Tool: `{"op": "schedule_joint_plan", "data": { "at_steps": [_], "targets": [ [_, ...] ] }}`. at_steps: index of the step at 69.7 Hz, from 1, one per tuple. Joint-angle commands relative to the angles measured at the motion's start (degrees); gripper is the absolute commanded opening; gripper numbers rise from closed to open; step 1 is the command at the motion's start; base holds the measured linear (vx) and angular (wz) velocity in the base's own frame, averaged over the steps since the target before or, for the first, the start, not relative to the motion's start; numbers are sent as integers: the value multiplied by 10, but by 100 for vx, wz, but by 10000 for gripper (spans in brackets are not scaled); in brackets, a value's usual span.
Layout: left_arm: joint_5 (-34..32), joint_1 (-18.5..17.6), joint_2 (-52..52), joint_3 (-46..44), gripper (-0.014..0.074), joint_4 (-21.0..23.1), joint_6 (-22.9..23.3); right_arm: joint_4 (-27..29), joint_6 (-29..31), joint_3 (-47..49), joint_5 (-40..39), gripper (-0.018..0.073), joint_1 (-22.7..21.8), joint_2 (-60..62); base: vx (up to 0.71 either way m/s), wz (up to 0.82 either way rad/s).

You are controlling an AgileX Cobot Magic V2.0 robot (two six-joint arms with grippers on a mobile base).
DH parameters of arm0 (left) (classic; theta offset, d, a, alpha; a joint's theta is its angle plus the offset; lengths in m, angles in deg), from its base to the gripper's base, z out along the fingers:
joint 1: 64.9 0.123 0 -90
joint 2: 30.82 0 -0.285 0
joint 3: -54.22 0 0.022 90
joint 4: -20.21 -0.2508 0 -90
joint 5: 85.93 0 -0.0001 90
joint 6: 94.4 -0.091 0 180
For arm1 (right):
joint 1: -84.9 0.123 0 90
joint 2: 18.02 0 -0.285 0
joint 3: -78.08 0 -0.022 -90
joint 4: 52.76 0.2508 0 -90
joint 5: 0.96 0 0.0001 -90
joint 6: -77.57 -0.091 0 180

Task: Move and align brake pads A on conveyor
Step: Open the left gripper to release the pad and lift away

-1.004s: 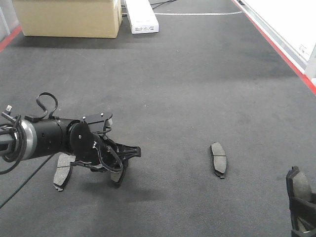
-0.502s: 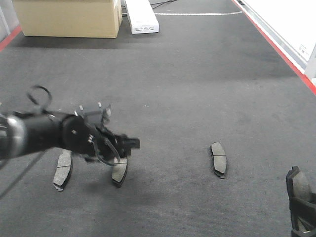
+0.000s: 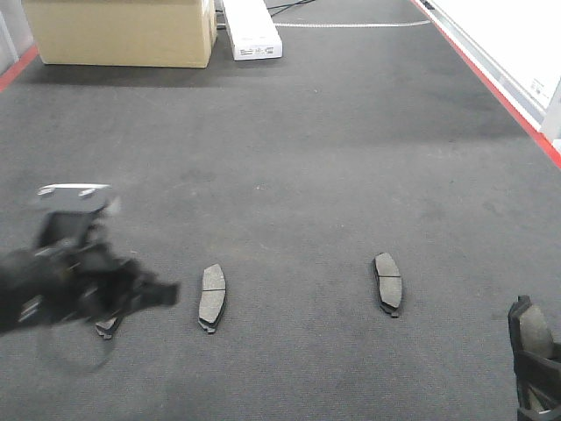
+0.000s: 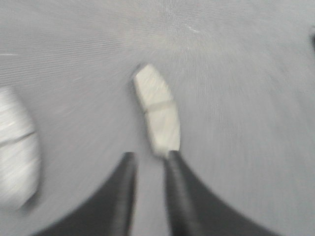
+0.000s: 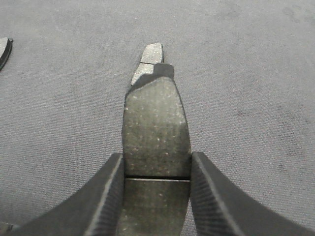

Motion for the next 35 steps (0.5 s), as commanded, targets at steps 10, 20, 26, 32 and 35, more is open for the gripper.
{"op": "schedule_joint_plan", "data": {
  "at_steps": [10,20,26,32,35],
  "targets": [
    [-23,-1,-167,85,1,-5,1,-6,7,17,-48,97,-1,-1,0,0],
    [-14,-1,-264,137,0,-5,1,-6,7,17,-48,97,-1,-1,0,0],
    [-14,-1,-317,166,0,-5,1,-6,7,17,-48,97,-1,-1,0,0],
    [-14,-1,-370,190,0,-7,1,-6,7,17,-48,97,-1,-1,0,0],
    [-14,-1,-392,202,0,-8,1,-6,7,17,-48,97,-1,-1,0,0]
  ]
}}
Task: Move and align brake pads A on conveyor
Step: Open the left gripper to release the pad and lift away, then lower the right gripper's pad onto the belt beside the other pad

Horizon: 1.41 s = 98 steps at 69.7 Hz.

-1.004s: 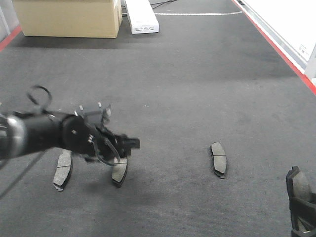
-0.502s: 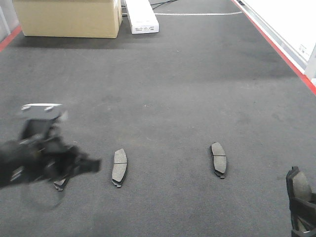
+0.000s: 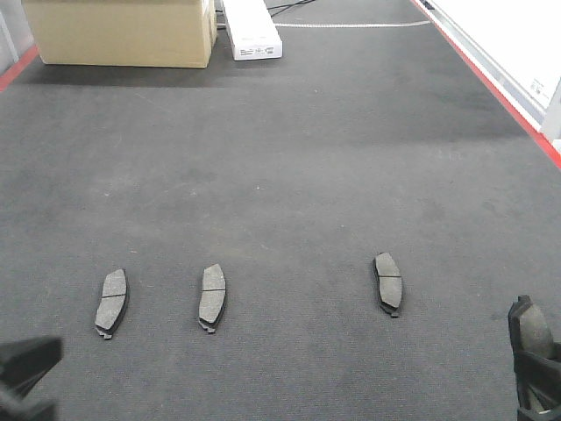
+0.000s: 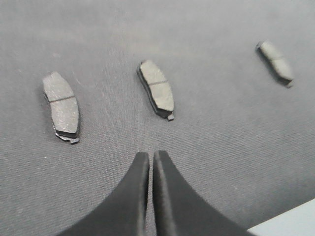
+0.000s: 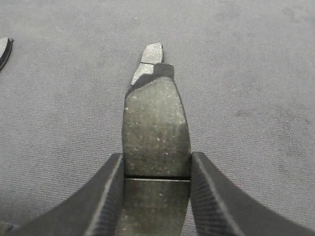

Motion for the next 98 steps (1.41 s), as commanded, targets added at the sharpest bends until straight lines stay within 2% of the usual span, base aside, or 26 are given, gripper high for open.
{"op": "schedule_joint_plan", "data": {
  "at_steps": [1,18,29,49,73,82,90,98],
  "targets": [
    [-34,-1,-51,7,0,-2,1,-6,7,17,-48,97,-1,-1,0,0],
    [-36,-1,-127,13,0,-2,1,-6,7,17,-48,97,-1,-1,0,0],
    [-36,-1,-131,13,0,-1,1,-6,7,17,-50,97,-1,-1,0,0],
    [-36,-1,-131,13,0,0,1,11,10,26,-111,101,-1,-22,0,0],
    [-36,-1,-131,13,0,0,1,12,22,180,-136,106,0,-302,0,0],
    [-36,-1,-131,13,0,0,1,39,22,250,-130,112,1,-406,0,0],
    [-36,-1,-131,13,0,0,1,43,25,308,-120,118,41,-485,0,0],
    [-36,-1,-131,13,0,0,1,54,4,370,-102,121,87,-567,0,0]
  ]
}}
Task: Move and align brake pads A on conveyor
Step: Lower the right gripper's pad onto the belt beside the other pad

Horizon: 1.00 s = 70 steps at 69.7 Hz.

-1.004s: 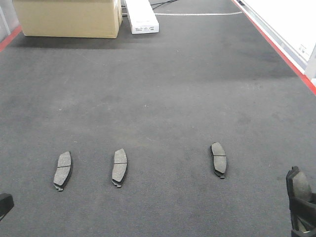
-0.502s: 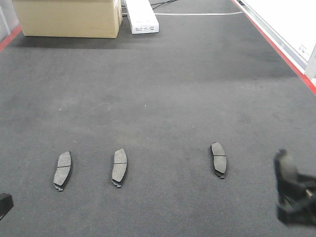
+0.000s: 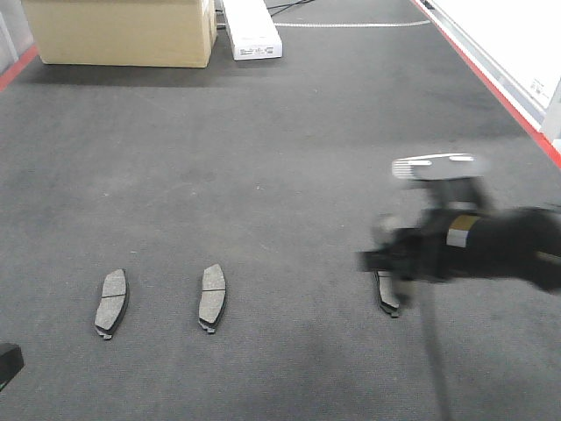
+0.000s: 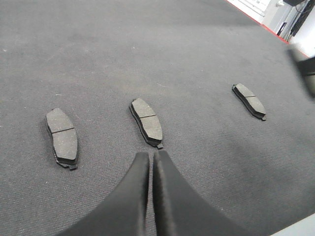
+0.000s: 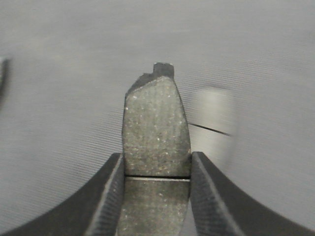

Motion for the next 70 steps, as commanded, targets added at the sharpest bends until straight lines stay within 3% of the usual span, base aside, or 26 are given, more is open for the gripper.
{"op": "schedule_joint_plan", "data": {
  "at_steps": [1,25,70],
  "targets": [
    [-41,-1,3,-14,0,1,2,13,-13,64,-19,122,30,-41,0,0],
    [-40,-1,3,-14,0,1,2,44,-41,192,14,130,50,-195,0,0],
    [-40,-1,3,-14,0,1,2,59,-41,208,-39,167,50,-268,0,0]
  ]
}}
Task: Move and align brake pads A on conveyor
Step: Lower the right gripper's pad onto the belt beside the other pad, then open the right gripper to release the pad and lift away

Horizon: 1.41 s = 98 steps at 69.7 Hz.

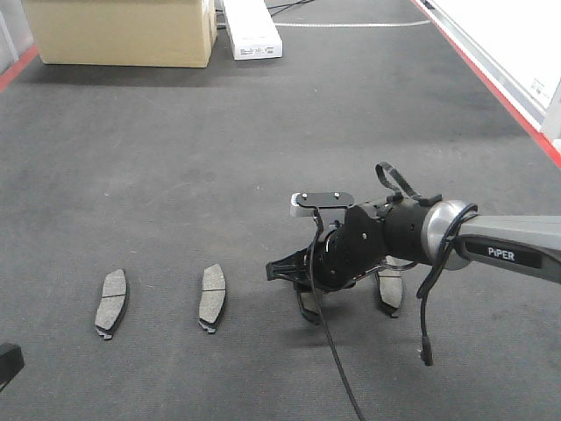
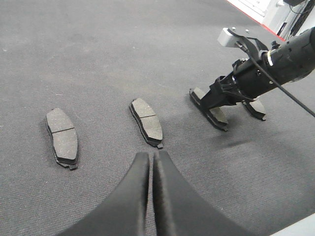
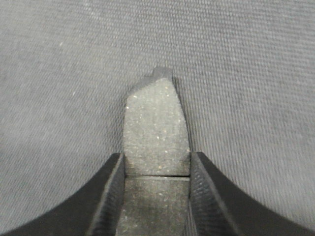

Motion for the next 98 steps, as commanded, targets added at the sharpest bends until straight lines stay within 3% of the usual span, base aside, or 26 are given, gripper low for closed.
{"op": "schedule_joint_plan", "data": {
  "at_steps": [1,10,29,41,68,91,98],
  "targets": [
    [-40,-1,3,-14,0,1,2,0,4,20,-38,172,0,31,0,0],
    [-40,-1,3,-14,0,1,2,-1,4,20,-34,235,-1,31,0,0],
    [-40,-1,3,-14,0,1,2,0,4,20,-35,468,-1,36,0,0],
    [-40,-1,3,-14,0,1,2,-20,5,13,-10,483,-1,79,0,0],
    [-40,-1,3,-14,0,1,2,-115,5,-193,-36,357,-1,339,0,0],
    [-40,-1,3,-14,0,1,2,-179,4,-346,-25,14,-1,585,0,0],
    [-40,-1,3,-14,0,1,2,-187,9,-394,-28,-9,-1,655,0,0]
  ]
}}
